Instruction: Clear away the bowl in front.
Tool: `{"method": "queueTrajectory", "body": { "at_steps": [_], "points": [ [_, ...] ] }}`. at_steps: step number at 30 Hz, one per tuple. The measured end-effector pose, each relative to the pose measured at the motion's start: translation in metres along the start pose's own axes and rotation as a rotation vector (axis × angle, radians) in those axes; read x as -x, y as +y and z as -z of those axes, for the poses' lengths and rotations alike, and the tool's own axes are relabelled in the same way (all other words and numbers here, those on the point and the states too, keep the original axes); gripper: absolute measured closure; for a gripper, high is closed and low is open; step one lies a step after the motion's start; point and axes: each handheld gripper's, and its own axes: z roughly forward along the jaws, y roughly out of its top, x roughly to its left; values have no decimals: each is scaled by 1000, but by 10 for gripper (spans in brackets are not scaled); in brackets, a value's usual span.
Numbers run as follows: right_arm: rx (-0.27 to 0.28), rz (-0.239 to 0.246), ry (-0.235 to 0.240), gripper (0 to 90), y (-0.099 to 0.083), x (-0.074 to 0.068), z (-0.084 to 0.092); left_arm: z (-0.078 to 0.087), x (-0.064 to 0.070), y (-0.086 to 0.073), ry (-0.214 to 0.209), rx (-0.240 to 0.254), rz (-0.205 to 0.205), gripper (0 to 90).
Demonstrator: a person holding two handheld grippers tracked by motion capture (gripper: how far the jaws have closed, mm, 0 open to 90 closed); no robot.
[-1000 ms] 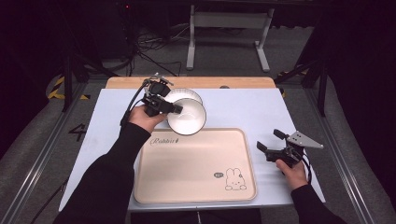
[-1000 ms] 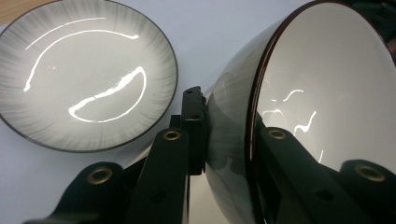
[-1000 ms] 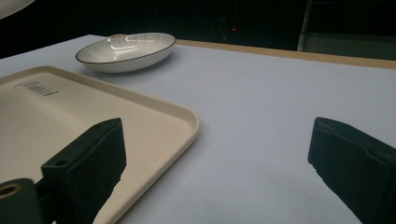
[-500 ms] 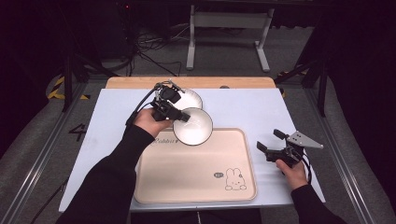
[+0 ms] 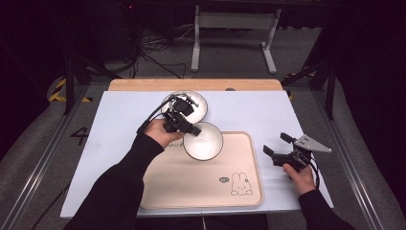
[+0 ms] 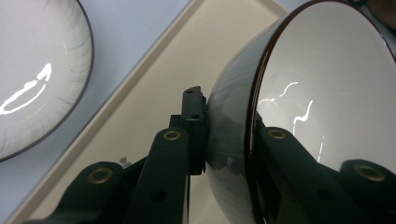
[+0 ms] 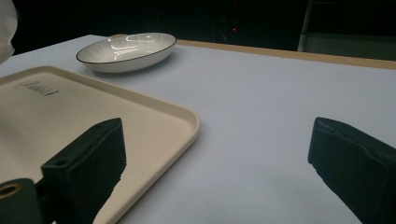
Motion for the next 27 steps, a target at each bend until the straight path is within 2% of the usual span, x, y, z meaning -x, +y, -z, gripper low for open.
{"method": "queueTrajectory", "body": {
  "at_steps": [6, 11, 19, 27],
  "points": [
    [0, 0, 0, 48, 0, 0, 0, -11, 0, -4, -14, -24, -1, 798],
    [0, 0, 0, 48, 0, 0, 0, -19, 1, -7, -10, -55, -14, 798],
    [0, 0, -2, 48, 0, 0, 0, -30, 2, -13, -4, -89, -9, 798],
    [0, -1, -2, 48, 0, 0, 0, -40, 2, -14, -5, -126, -29, 799]
  ]
}}
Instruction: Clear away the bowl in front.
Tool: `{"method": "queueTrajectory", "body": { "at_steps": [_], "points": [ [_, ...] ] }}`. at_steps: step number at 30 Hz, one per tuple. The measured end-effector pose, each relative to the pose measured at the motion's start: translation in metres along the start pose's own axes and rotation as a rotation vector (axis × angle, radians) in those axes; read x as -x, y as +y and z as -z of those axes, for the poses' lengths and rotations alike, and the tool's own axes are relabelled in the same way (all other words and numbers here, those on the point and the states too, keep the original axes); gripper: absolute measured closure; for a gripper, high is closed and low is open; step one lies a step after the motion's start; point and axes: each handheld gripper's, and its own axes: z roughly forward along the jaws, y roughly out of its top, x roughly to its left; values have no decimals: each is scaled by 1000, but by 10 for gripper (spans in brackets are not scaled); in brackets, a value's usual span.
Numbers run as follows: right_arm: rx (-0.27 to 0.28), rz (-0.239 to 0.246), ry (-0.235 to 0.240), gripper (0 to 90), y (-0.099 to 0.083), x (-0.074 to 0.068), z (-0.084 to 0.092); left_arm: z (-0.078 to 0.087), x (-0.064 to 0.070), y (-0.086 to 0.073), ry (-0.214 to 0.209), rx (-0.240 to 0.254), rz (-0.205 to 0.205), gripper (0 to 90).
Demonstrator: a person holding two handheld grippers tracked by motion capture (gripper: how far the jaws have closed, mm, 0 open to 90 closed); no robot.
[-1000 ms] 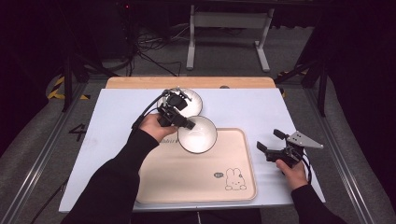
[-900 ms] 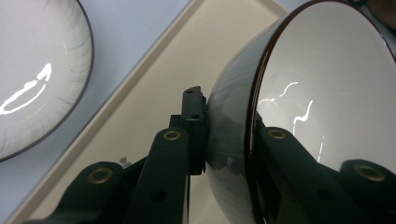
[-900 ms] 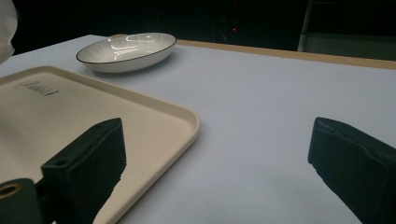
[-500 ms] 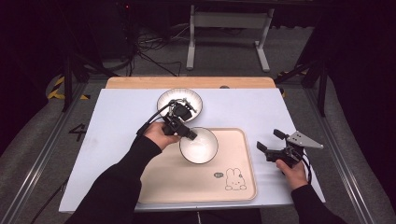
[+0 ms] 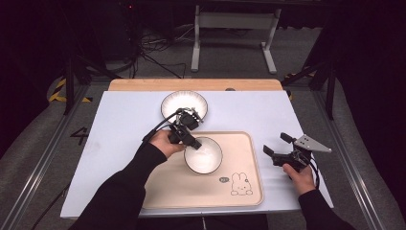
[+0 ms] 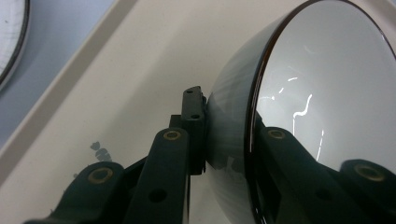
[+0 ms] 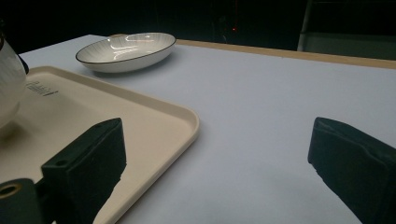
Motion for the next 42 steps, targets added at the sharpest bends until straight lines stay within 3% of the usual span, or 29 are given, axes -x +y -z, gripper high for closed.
{"method": "queueTrajectory", "body": {
  "at_steps": [15, 24, 42],
  "points": [
    [1, 0, 0, 48, 0, 0, 0, -13, 0, 0, 11, -47, -11, 799],
    [0, 0, 0, 48, 0, 0, 0, -16, 0, 0, -6, -53, -14, 800],
    [0, 1, 1, 48, 0, 0, 0, -20, -8, -3, -45, -50, 31, 794]
  ]
}}
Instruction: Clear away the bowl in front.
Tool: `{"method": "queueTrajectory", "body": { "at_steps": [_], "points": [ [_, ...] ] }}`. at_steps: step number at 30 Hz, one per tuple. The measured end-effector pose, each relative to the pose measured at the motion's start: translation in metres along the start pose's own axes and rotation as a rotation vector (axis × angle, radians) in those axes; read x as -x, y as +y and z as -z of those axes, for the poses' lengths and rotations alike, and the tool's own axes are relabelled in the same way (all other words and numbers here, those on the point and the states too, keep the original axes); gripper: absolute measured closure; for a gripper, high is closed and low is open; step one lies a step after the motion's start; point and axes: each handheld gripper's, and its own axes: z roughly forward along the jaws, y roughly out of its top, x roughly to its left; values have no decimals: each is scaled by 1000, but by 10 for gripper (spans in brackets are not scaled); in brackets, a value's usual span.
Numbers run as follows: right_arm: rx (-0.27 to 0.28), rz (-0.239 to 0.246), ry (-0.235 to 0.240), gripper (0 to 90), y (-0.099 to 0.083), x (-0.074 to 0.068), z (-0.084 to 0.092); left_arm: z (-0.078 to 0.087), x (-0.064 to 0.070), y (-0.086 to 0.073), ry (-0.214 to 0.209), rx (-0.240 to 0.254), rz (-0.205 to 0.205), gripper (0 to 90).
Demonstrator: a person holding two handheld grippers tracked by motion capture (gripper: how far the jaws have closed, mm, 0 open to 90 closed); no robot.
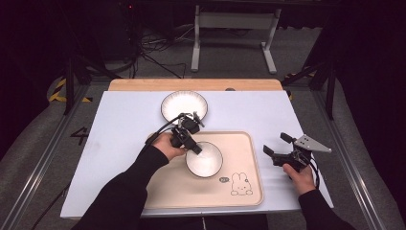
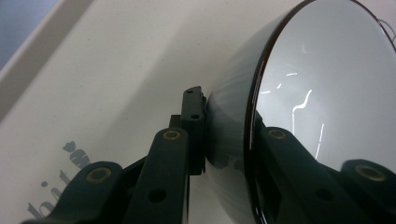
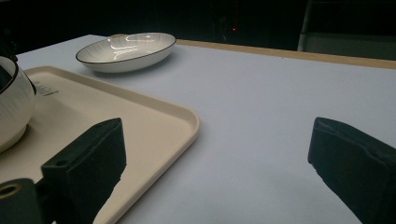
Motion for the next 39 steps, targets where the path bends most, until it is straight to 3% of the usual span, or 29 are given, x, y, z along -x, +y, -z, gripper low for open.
{"method": "queueTrajectory", "body": {
  "at_steps": [4, 9, 14, 16, 17, 19, 23, 29, 31, 39],
  "points": [
    [0, 0, 0, 48, 0, 0, 0, 0, -3, -1, -13, 12, 16, 777],
    [0, 0, 0, 48, 0, 0, 0, -4, -4, -1, 17, -2, 27, 729],
    [0, -1, 1, 47, 0, 0, 0, 1, -7, -3, -4, 62, 34, 662],
    [0, 0, 1, 48, 0, 0, 0, 8, -8, -5, 17, 121, 37, 588],
    [0, 0, 0, 48, 0, 0, 0, 8, -8, -5, 17, 121, 37, 569],
    [0, 0, 0, 48, 0, 0, 0, 21, -11, -10, -18, 221, 44, 537],
    [0, 1, -1, 48, 0, 0, 0, 32, -10, -17, -27, 330, 21, 471],
    [-1, 0, -2, 48, 0, 0, 0, 38, -8, -22, -53, 396, 8, 362],
    [-1, 0, -1, 48, 0, 0, 0, 39, -6, -25, -88, 417, 9, 344],
    [0, -1, -1, 48, 0, 0, 0, 47, 3, -37, -160, 592, -32, 199]
  ]
}}
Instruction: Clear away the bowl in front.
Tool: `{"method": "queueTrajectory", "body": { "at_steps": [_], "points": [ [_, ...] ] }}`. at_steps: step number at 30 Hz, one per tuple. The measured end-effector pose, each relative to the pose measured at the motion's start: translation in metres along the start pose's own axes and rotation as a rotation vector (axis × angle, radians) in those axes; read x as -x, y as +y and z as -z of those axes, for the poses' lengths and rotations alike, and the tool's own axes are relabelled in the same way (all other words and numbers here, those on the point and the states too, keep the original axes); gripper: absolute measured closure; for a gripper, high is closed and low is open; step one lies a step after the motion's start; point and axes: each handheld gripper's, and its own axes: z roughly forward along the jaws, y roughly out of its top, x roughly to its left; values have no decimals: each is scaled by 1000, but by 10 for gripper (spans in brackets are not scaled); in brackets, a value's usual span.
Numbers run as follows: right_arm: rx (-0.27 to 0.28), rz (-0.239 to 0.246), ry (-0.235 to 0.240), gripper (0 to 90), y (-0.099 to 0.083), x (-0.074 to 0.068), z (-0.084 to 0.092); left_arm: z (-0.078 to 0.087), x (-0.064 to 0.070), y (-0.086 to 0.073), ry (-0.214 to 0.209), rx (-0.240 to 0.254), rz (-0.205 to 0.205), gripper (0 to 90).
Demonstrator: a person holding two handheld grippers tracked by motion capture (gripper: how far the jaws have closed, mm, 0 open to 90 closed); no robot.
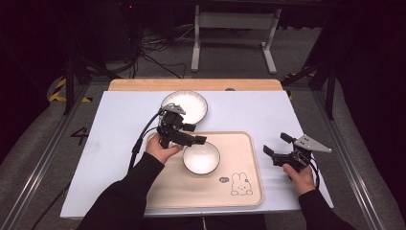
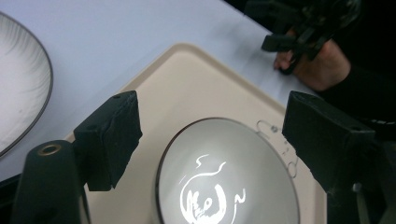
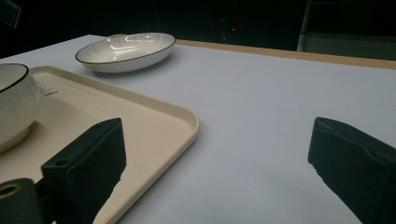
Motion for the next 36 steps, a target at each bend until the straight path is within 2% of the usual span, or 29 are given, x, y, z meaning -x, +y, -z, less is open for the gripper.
{"method": "queueTrajectory", "body": {
  "at_steps": [4, 6, 10, 13, 19, 20, 26, 28, 31, 36],
  "points": [
    [0, 0, -1, 48, 0, 0, 0, 6, -1, -3, -99, 89, 29, 131],
    [0, 0, 0, 48, 0, 0, 0, 8, -1, -5, -95, 124, 21, 103],
    [1, -1, 0, 47, 0, 0, 0, 12, 3, -9, -9, 147, -13, 67],
    [2, -1, 0, 48, 0, 0, 0, 15, 6, -14, 26, 171, -49, 23],
    [1, 0, -1, 48, 0, 0, 0, 18, 8, -20, 102, 216, -87, 30],
    [1, 0, -1, 48, 0, 0, 0, 18, 7, -21, 114, 224, -105, 30],
    [2, 0, -2, 48, 0, 0, 0, 26, 0, -30, 95, 282, -122, 37],
    [2, 0, -2, 48, 0, 0, 0, 30, -2, -32, 88, 302, -112, 37],
    [2, 0, -1, 48, 0, 0, 0, 36, -3, -35, 125, 302, -126, 37],
    [1, 1, -2, 48, 0, 0, 0, 45, -2, -41, 163, 290, -137, 32]
  ]
}}
